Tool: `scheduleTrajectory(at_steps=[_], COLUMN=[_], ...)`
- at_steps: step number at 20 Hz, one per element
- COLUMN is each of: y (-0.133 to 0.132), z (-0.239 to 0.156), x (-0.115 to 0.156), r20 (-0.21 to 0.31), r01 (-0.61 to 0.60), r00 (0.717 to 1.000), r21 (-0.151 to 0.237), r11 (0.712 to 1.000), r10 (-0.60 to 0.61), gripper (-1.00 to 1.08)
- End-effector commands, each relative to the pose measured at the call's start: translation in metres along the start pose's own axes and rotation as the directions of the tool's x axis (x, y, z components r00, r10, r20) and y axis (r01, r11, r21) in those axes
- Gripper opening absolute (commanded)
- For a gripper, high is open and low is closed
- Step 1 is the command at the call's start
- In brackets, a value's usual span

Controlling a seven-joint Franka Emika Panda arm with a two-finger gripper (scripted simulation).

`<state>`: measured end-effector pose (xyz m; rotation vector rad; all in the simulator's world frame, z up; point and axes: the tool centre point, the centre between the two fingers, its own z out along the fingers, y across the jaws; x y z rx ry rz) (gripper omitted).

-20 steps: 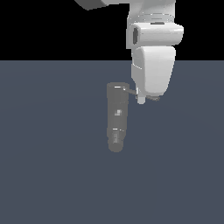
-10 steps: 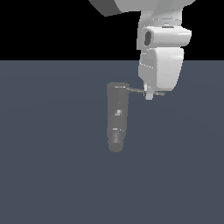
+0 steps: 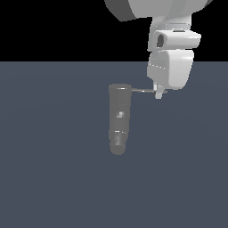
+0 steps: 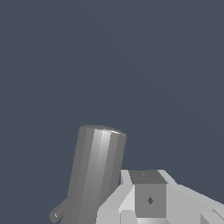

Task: Turn on the faucet by rotating a designated handle.

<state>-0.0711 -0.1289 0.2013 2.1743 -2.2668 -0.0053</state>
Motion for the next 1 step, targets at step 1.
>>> scheduleTrajectory(at_steps=[1], y=[-0.0027], z=[-0.0004], x=[0.0172], r20=[-0.002], r01=[-0.024], r00=[1.000], r21=[0.003], r11=[1.000], r10=[0.024], gripper=[-1.00])
